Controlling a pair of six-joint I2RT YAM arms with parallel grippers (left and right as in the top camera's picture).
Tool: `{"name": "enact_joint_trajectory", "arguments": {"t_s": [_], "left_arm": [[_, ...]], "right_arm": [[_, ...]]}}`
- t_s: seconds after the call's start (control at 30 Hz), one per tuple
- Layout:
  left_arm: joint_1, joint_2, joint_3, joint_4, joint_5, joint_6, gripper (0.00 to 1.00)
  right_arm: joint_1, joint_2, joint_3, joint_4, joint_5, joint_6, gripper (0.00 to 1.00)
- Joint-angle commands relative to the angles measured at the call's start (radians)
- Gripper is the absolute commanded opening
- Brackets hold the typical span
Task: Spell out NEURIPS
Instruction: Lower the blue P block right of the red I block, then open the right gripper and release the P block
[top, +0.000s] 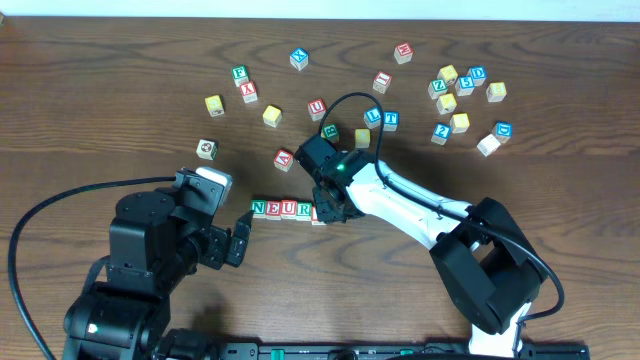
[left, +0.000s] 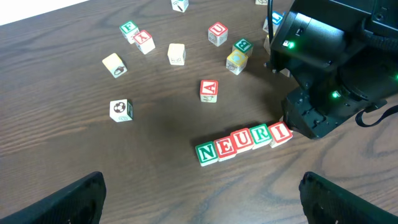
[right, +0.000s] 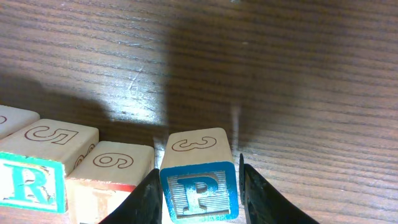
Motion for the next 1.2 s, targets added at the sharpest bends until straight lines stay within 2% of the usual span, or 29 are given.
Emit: {"name": "enact_joint_trajectory", "arguments": {"t_s": [0.0, 0.47, 0.87, 1.13, 1.17], "left_arm": [[0.005, -0.003, 0.016, 0.000, 0.005, 0.006, 0.98], [0.005, -0.003, 0.016, 0.000, 0.005, 0.006, 0.97], [0.005, -0.003, 0.016, 0.000, 0.005, 0.006, 0.98], [0.005, -0.003, 0.016, 0.000, 0.005, 0.006, 0.98], [0.005, -0.003, 0.016, 0.000, 0.005, 0.006, 0.98]], "right_arm": [[0.006, 0.000, -0.005, -0.006, 0.018, 0.006, 0.35], [-0.020, -0.009, -0.005, -0.009, 0.035, 0.005, 0.36], [-0.023, -0.132, 0.000, -0.018, 0.035, -0.025, 0.40], [-0.022, -0.179, 0.000, -0.080, 0.043, -0.024, 0.35], [-0.020, -0.179, 0.000, -0.094, 0.042, -0.024, 0.32]]}}
